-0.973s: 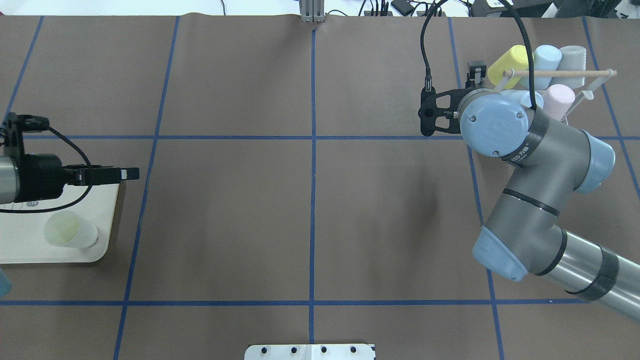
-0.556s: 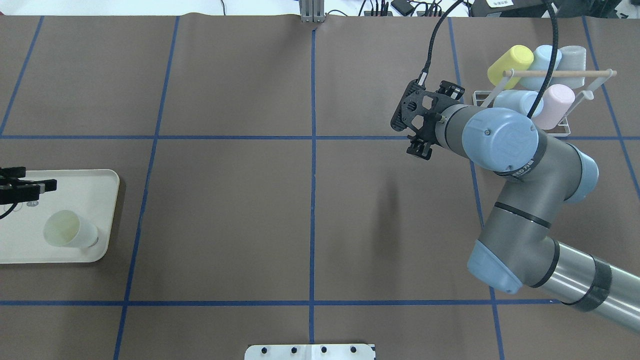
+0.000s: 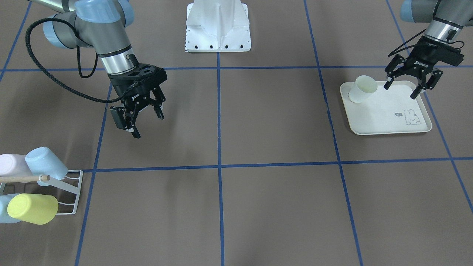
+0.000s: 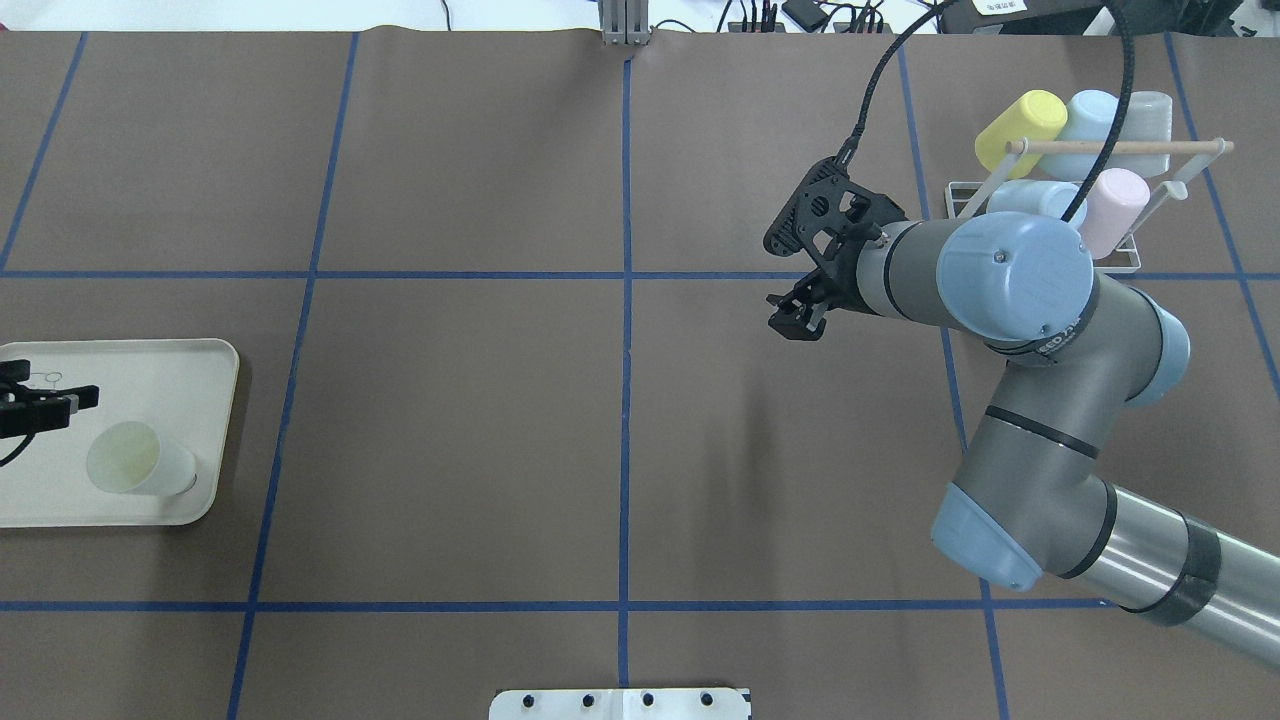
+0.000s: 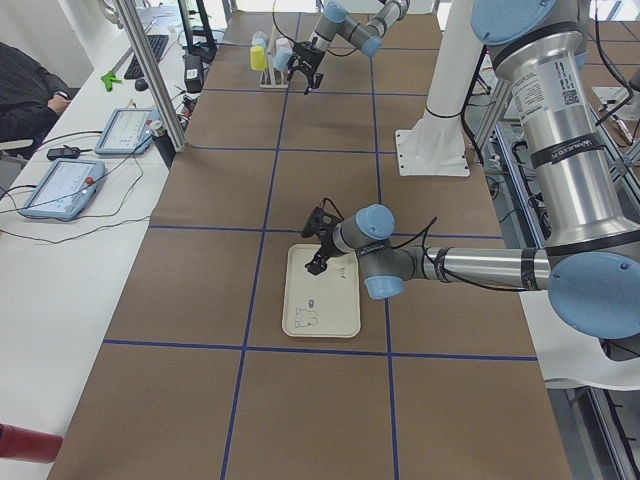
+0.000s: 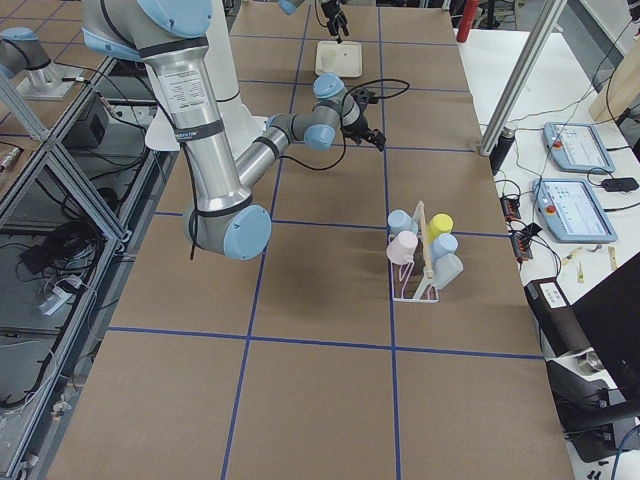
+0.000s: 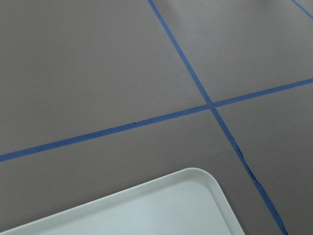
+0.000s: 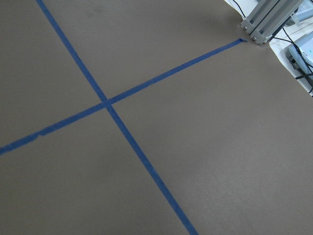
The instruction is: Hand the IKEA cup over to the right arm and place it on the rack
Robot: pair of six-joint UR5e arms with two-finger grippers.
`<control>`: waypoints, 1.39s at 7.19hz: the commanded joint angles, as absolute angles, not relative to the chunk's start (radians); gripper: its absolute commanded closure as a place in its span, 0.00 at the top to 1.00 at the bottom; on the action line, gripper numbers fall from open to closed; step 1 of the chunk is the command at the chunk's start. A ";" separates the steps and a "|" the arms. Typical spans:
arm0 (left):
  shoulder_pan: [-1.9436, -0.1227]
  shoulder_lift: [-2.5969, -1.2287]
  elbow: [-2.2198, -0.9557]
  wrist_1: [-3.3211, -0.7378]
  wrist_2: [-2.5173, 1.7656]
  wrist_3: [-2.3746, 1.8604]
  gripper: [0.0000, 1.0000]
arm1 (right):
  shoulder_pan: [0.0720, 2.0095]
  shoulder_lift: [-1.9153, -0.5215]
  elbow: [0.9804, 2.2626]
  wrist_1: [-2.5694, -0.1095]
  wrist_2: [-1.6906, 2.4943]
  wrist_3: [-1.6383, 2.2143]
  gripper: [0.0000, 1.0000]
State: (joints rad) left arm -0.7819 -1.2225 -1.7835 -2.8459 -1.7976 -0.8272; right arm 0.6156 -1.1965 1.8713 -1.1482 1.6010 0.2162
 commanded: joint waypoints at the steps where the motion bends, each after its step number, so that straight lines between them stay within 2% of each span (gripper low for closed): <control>1: -0.698 -1.221 -1.778 -2.847 -1.782 -0.859 1.00 | 0.614 -1.195 1.873 -1.144 1.605 0.250 0.98; 2: -0.692 -1.221 -1.776 -2.847 -1.781 -0.861 0.96 | 0.612 -1.195 1.870 -1.122 1.603 0.249 0.98; 3: -0.689 -1.221 -1.776 -2.847 -1.781 -0.862 0.45 | 0.611 -1.196 1.864 -1.111 1.601 0.249 0.98; 4: -0.687 -1.221 -1.776 -2.847 -1.782 -0.864 0.30 | 0.611 -1.197 1.864 -1.111 1.601 0.249 0.98; 5: -0.687 -1.221 -1.776 -2.847 -1.782 -0.864 0.23 | 0.611 -1.197 1.862 -1.111 1.600 0.249 0.98; 8: -0.686 -1.221 -1.776 -2.850 -1.784 -0.864 0.23 | 0.609 -1.196 1.861 -1.111 1.598 0.247 0.98; 9: -0.686 -1.221 -1.776 -2.852 -1.784 -0.864 0.18 | 0.609 -1.195 1.859 -1.111 1.597 0.245 0.98; 10: -0.687 -1.221 -1.779 -2.855 -1.786 -0.862 0.00 | 0.606 -1.195 1.859 -1.111 1.595 0.245 0.98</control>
